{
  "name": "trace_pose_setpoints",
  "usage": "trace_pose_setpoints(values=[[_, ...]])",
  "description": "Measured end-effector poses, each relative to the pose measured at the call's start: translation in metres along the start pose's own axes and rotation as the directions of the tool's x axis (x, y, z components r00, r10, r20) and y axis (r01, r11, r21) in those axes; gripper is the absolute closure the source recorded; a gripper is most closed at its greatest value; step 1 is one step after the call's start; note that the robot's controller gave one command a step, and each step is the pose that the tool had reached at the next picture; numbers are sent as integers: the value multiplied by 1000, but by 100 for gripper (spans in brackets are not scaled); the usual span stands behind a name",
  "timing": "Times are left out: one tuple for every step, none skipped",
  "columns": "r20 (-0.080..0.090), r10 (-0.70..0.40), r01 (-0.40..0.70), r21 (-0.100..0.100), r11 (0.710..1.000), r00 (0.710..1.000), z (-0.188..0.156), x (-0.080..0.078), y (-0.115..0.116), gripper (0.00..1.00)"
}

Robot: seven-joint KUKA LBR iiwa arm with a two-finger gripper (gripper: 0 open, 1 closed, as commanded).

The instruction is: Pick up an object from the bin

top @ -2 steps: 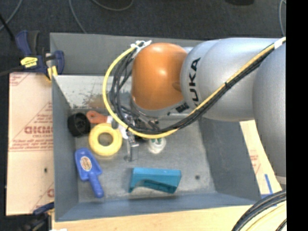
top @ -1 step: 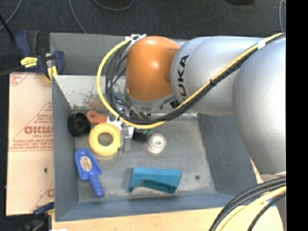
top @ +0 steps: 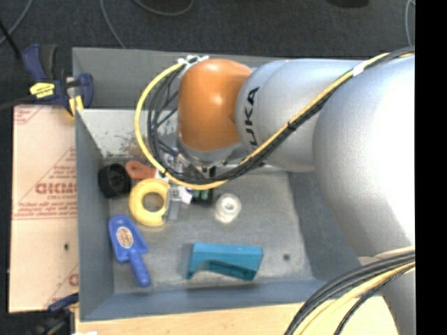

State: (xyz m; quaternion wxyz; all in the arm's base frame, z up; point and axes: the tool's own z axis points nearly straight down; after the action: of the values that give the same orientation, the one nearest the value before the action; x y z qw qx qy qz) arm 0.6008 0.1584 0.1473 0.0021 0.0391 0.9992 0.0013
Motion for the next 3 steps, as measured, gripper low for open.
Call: trace_pose_setpoints(values=[[4, -220, 220, 0, 976, 976, 33, -2, 2, 0], [-1, -387, 387, -2, 922, 922, 77, -39, 1, 100], [-1, -386, 386, -2, 922, 922, 77, -39, 1, 100]])
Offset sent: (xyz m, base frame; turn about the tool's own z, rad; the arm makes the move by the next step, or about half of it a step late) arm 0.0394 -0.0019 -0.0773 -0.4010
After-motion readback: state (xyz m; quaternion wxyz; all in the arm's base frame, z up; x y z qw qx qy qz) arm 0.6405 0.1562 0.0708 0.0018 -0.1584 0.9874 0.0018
